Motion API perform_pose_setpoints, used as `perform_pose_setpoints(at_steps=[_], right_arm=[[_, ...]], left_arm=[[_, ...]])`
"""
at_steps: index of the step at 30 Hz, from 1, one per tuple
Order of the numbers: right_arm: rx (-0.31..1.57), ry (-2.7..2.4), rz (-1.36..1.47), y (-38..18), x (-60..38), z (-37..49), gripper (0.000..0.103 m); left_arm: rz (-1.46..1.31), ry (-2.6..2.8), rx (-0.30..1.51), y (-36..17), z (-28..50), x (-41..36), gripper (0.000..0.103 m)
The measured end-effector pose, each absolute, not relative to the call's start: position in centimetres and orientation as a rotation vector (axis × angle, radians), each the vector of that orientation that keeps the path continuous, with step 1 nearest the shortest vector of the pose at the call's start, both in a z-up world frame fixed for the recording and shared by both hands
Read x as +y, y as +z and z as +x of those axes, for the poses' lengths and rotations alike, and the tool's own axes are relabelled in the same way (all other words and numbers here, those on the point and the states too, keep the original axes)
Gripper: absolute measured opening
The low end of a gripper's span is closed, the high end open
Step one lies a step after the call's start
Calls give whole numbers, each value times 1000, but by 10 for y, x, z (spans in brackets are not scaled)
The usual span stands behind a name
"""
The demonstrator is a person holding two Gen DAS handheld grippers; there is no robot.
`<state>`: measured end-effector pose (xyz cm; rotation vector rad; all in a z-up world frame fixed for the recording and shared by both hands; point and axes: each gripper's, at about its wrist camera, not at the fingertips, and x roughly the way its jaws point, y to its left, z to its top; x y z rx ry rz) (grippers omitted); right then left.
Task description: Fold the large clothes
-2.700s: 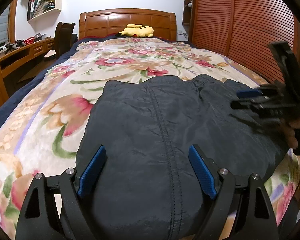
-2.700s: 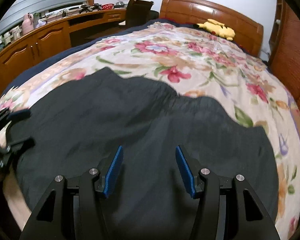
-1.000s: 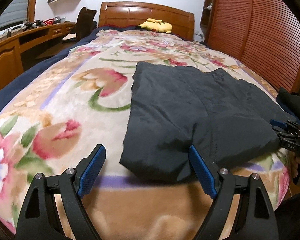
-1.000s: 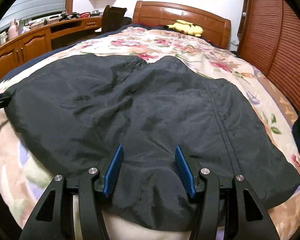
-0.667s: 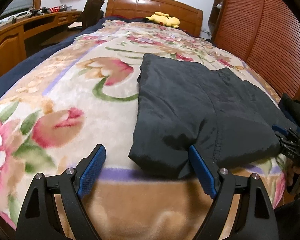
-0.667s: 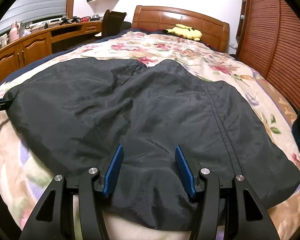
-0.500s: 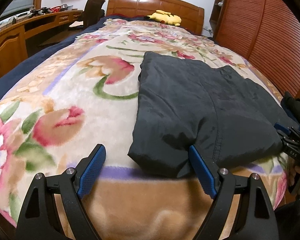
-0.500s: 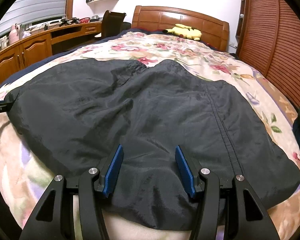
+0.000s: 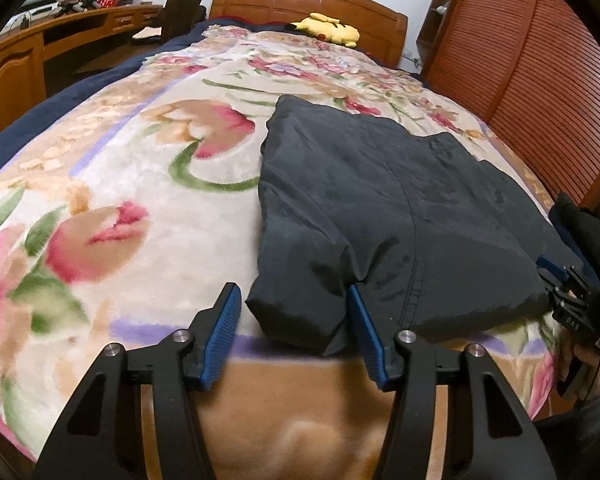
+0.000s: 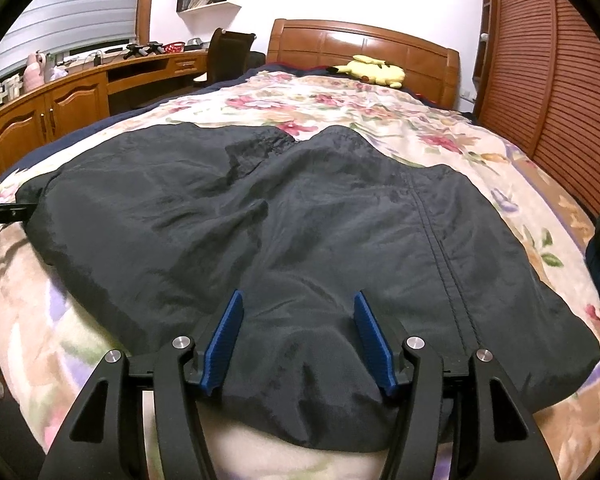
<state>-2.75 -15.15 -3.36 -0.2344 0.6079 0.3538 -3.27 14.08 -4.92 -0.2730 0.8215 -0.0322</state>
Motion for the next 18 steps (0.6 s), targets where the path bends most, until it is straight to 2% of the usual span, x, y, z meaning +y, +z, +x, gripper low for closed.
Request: perform_pose_setpoints(at_steps=[6, 8, 9, 10, 13, 18], right_arm=[[616, 362, -218, -33, -152, -26, 62], [610, 365, -222, -32, -152, -28, 62], [610, 367, -223, -32, -152, -29, 62], [613, 369, -223, -32, -152, -29, 62], [629, 368, -217, -30, -152, -29, 62], [662, 368, -176, -23, -152, -26, 62]], left_arm=[[-316, -26, 846, -53, -27, 142, 57], [-309, -35, 850, -51, -25, 139, 43], [-315, -61, 858, -49, -23, 136, 27], [-310, -66, 863, -46, -21, 132, 18], [-211, -28, 830, -25, -20, 114, 11], [-112, -4, 731, 24, -23, 85, 10]])
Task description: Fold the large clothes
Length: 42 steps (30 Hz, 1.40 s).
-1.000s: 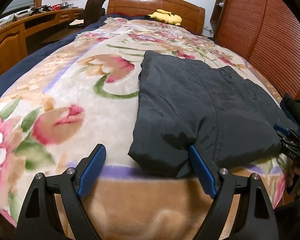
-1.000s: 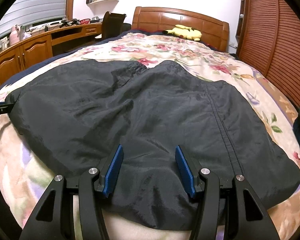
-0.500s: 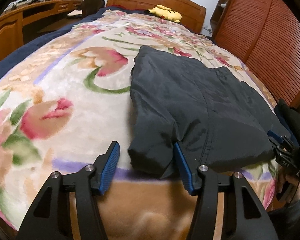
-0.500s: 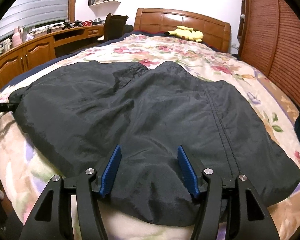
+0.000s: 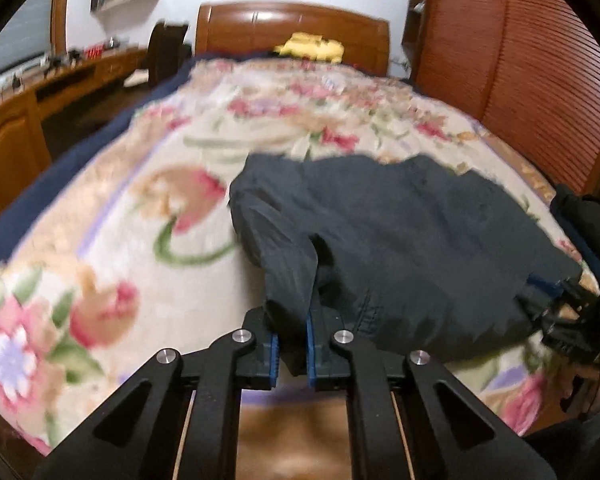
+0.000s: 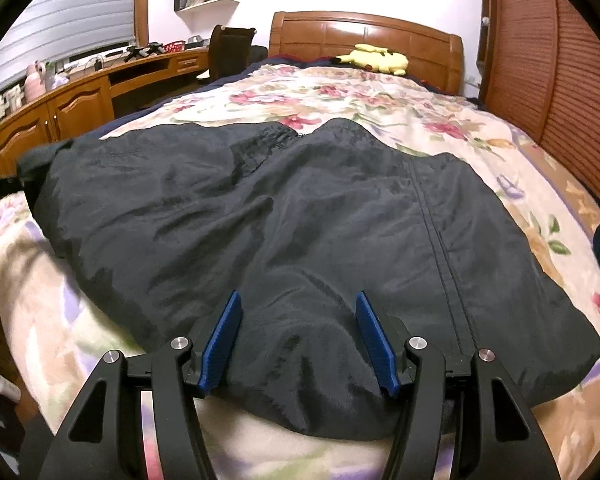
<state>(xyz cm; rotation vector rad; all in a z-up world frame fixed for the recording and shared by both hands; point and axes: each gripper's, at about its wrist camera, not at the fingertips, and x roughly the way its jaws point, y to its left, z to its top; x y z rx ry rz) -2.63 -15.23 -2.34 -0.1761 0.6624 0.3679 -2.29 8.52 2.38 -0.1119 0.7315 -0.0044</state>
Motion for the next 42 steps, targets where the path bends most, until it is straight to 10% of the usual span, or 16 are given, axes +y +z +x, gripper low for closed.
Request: perform_pose_setpoints(at_steps=[16, 42], right_arm=[[621, 345, -92, 17, -191, -41, 62], [593, 107, -49, 34, -302, -63, 62]], left_arm=[[76, -163, 596, 104, -12, -30, 10], [312, -380, 718, 36, 10, -216, 10]])
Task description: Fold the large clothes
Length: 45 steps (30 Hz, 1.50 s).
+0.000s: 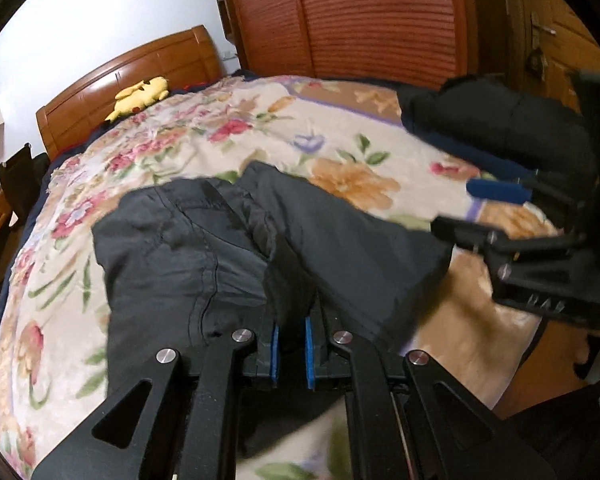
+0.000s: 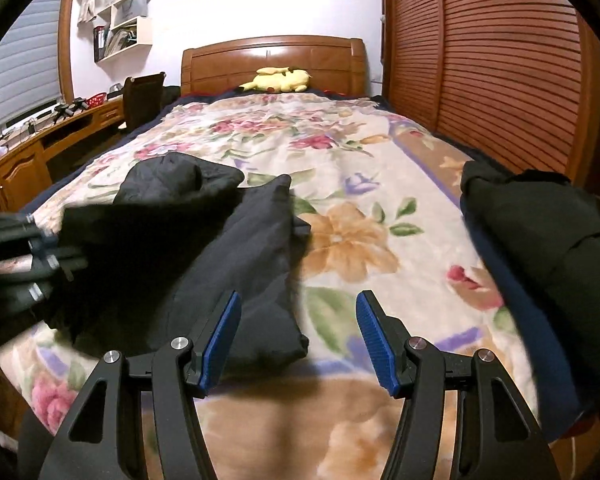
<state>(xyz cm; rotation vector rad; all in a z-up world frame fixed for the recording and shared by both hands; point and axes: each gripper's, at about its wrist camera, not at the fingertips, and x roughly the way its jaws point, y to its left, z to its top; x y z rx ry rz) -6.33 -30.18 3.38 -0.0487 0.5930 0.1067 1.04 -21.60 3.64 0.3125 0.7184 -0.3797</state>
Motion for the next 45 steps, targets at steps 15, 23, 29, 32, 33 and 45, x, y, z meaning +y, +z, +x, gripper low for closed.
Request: perform_pose_setpoints(at_steps=[15, 23, 29, 32, 33, 45], right_arm=[[568, 156, -42, 40, -299, -55, 62], [530, 208, -8, 48, -285, -58, 62], [481, 275, 11, 55, -273, -64, 62], [468, 301, 21, 53, -269, -63, 62], [468, 312, 25, 52, -267, -61, 62], [589, 406, 14, 28, -228, -17, 62]], left_arm=[[164, -390, 613, 70, -28, -174, 71], [97, -317, 582, 64, -47, -114, 81], [69, -249, 594, 51, -50, -72, 81], [64, -225, 599, 44, -54, -56, 81], [66, -217, 600, 42, -56, -51, 81], [46, -189, 592, 33, -73, -18, 81]])
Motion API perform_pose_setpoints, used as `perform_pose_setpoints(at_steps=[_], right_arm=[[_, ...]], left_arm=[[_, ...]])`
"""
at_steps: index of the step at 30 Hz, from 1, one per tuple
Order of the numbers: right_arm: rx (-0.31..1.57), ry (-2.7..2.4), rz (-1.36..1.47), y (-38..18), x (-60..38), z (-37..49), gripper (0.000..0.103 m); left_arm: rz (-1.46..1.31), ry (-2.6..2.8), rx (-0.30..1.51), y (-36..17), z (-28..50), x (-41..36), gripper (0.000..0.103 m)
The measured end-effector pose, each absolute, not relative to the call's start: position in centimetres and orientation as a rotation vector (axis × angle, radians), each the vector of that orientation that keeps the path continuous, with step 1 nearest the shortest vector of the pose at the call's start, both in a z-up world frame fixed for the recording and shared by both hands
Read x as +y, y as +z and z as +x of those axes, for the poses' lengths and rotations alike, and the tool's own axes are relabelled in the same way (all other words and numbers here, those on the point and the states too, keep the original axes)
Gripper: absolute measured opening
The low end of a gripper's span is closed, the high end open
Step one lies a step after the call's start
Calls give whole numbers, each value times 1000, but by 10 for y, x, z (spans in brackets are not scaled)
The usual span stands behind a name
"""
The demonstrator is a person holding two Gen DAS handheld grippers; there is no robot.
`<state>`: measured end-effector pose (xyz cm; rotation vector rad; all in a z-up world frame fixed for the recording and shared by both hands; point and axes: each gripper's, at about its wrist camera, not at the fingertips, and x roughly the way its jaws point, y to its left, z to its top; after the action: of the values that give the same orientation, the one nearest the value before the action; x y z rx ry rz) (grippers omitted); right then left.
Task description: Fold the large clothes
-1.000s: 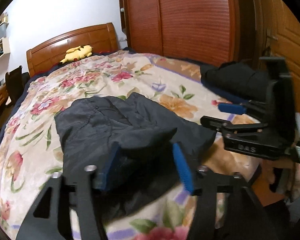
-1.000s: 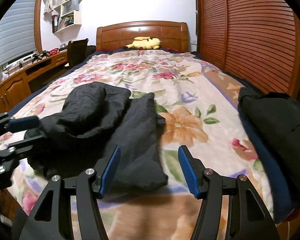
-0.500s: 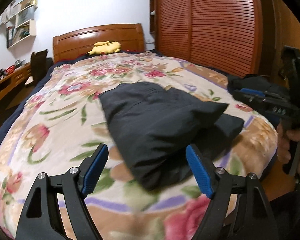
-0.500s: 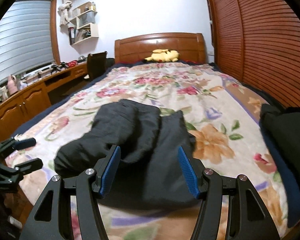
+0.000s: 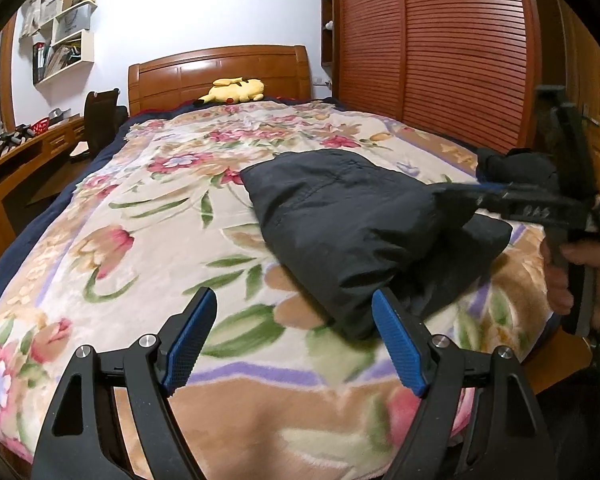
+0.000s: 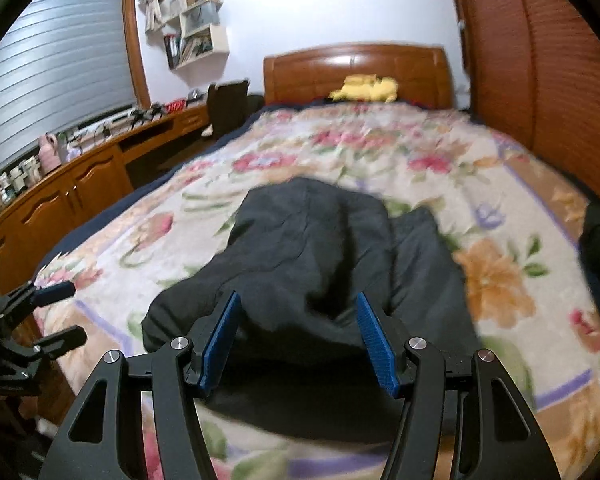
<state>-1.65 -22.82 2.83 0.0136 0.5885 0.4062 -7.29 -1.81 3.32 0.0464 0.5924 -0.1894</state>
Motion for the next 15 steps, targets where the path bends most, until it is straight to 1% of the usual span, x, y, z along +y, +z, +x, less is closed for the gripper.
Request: perform_pose_setpoints(at_steps=[5, 11, 13, 14, 15], right_arm=[[656, 401, -17, 9, -220, 4, 62], [664, 418, 16, 7, -225, 19, 62], [657, 425, 13, 6, -223, 21, 57], [652, 429, 12, 6, -222, 20, 52], [647, 432, 9, 6, -222, 19, 45]], left_arm=[[33, -191, 588, 31, -77, -10, 81], [22, -188, 586, 30, -79, -6, 81], [21, -187, 586, 30, -80, -6, 81], [21, -186, 585, 30, -80, -6, 81], [22, -184, 585, 30, -80, -5, 81]])
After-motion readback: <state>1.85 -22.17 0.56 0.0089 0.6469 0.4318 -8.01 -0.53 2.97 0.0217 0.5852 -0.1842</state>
